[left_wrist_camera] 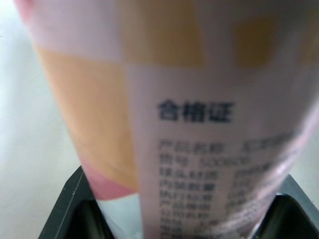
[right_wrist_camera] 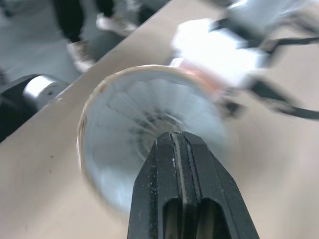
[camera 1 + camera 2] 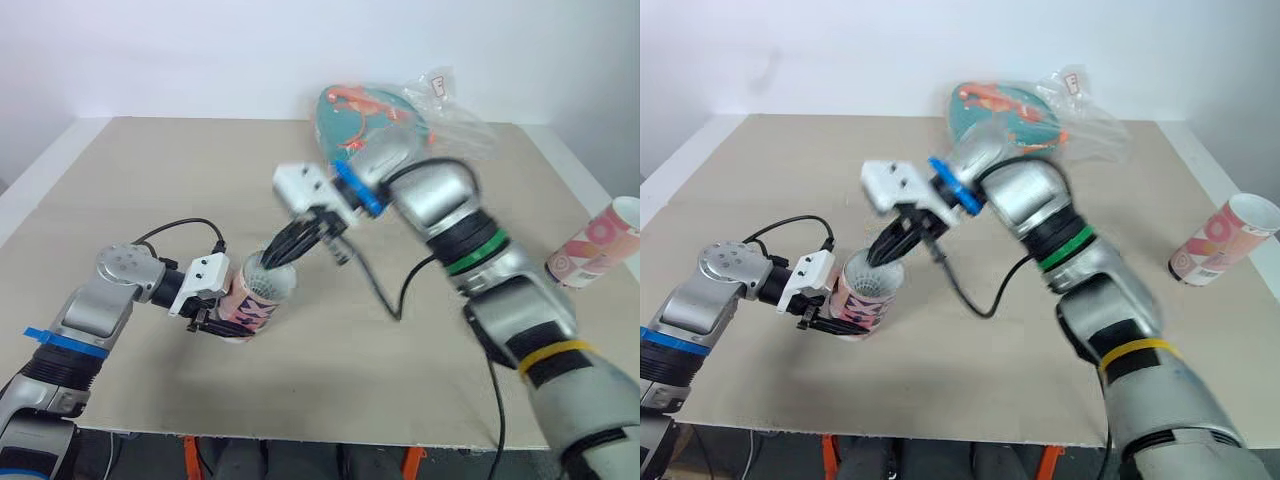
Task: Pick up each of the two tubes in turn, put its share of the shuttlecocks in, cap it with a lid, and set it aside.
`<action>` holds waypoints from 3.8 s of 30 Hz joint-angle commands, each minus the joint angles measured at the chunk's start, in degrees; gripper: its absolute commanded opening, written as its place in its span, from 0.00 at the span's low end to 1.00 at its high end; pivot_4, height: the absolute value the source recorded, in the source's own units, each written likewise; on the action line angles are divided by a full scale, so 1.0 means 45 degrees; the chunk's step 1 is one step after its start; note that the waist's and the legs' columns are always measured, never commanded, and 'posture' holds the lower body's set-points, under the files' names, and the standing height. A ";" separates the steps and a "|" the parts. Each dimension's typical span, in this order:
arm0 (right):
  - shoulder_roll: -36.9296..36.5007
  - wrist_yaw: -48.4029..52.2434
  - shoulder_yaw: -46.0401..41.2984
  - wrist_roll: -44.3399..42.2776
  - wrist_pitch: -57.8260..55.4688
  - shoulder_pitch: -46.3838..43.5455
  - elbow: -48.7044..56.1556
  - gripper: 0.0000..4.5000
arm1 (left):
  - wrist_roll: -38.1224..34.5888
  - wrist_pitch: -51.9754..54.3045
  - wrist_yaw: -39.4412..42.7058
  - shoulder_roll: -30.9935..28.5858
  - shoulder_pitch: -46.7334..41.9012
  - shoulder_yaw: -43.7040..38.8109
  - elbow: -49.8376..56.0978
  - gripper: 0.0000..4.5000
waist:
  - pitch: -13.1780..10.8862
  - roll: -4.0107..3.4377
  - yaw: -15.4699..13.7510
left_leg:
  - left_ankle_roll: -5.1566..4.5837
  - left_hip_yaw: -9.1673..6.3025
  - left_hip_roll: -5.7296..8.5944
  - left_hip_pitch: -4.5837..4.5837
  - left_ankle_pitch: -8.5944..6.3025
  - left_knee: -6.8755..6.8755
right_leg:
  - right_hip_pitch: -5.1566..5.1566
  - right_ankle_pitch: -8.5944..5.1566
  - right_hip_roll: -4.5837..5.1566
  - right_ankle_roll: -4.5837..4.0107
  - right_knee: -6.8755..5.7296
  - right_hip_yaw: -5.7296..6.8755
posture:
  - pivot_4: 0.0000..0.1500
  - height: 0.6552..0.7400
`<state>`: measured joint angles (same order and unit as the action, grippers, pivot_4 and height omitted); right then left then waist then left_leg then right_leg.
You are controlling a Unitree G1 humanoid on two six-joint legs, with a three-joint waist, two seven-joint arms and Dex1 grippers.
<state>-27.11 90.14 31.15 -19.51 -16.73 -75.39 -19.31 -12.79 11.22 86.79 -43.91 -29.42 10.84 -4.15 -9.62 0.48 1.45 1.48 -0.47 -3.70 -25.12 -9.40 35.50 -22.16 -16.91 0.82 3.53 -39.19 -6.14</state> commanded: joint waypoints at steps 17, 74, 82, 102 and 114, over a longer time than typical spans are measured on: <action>-0.7046 -0.1574 -0.5149 -0.0374 -0.0508 0.5584 0.2750 0.20 | -0.2615 0.0250 -0.2245 0.2491 0.0613 -0.1253 0.2158 0.57 | -0.0084 0.0110 -0.0052 | -0.0025 0.0010 0.0055 -0.0092 -0.0022 0.0000 | -0.0061 -0.0016 0.0061 0.0035 0.0028 -0.0004 | 1.00 1.00; -0.5960 0.0173 -0.4953 0.2555 -0.0450 0.4860 0.1211 0.02 | -0.0313 -0.3331 -0.2744 0.6162 -0.0527 0.1150 -0.3664 0.57 | -0.0093 0.0044 0.0272 | 0.0012 0.0008 0.0097 -0.0001 0.0010 0.0035 | 0.0044 0.0027 0.0070 0.0093 0.0028 -0.0045 | 1.00 1.00; -0.4681 0.0244 -0.5232 0.0396 -0.2085 0.2066 0.2758 0.02 | -0.0162 -0.3714 -0.2495 0.6214 -0.0789 0.1158 -0.4296 0.57 | -0.0094 0.0040 0.0269 | 0.0012 0.0000 0.0095 -0.0001 0.0009 0.0024 | 0.0039 0.0019 0.0072 0.0082 0.0027 -0.0030 | 1.00 1.00; -0.3004 0.0524 -0.1802 0.1437 0.1415 0.0831 0.2828 0.02 | -0.0052 -0.3113 -0.1919 0.6075 -0.0845 0.1275 -0.4467 0.57 | -0.0092 0.0043 0.0252 | 0.0012 -0.0016 0.0091 -0.0014 0.0010 0.0028 | 0.0036 0.0018 0.0066 0.0082 0.0024 -0.0008 | 1.00 1.00; -0.3476 0.0524 -0.1090 0.0236 0.1540 -0.0361 0.2330 0.02 | 0.0028 -0.3229 -0.1869 0.6039 -0.0972 0.1251 -0.4601 0.57 | -0.0092 0.0043 0.0258 | 0.0012 -0.0017 0.0084 -0.0011 0.0009 0.0023 | 0.0033 0.0018 0.0062 0.0072 0.0022 -0.0007 | 1.00 1.00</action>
<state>-42.04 90.25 27.11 -16.53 -9.54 -74.53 -8.31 -14.19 -3.75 78.01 -16.13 -34.19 15.51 -23.59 -10.04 0.67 2.61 1.54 -0.55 -3.32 -25.17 -9.36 35.60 -22.01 -16.84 1.10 3.84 -39.09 -6.17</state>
